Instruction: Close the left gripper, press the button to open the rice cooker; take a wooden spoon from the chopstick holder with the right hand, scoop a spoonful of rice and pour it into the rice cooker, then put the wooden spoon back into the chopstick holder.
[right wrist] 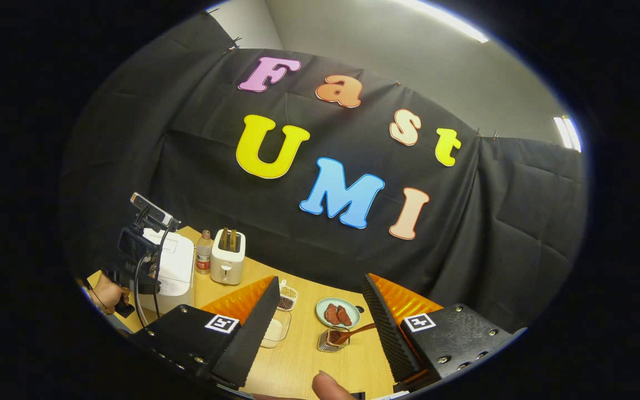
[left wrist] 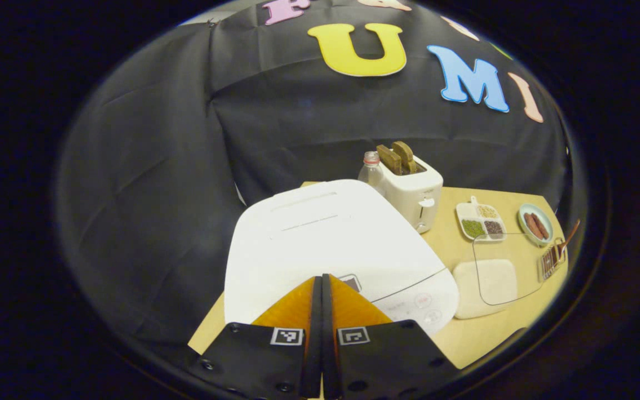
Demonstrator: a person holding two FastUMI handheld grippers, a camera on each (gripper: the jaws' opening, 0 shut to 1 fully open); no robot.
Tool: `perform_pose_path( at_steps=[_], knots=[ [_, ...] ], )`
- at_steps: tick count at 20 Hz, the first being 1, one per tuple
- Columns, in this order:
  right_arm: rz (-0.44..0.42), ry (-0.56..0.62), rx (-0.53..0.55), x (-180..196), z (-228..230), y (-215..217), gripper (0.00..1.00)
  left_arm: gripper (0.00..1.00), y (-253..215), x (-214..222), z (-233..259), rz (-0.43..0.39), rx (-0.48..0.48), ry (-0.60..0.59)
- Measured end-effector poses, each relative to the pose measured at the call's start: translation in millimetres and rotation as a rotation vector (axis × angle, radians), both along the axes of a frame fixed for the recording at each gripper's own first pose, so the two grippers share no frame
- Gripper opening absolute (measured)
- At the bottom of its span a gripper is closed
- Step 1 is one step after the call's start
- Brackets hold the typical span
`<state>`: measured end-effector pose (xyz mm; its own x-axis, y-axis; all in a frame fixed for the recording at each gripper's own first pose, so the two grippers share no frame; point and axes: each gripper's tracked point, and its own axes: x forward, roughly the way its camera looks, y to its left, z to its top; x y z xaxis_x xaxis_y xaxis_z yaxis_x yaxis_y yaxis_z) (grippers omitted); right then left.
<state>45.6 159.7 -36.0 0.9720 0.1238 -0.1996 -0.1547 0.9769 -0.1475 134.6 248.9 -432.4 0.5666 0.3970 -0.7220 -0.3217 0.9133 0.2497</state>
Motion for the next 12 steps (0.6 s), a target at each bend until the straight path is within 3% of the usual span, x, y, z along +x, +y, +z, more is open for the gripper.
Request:
perform_pose_path(
  at_steps=[3, 8, 12],
  knots=[
    [-0.012, 0.009, 0.019, -5, -4, -9, 0.92, 0.09, 3, 3, 12, 0.026, -0.041, -0.076],
    [-0.017, 0.040, 0.050, -16, -12, -15, 0.92, 0.10, 4, 9, 66, -0.035, 0.154, -0.238],
    [-0.021, 0.044, 0.057, -25, -17, -22, 0.92, 0.10, -11, 5, 95, -0.076, 0.161, -0.315]
  ],
)
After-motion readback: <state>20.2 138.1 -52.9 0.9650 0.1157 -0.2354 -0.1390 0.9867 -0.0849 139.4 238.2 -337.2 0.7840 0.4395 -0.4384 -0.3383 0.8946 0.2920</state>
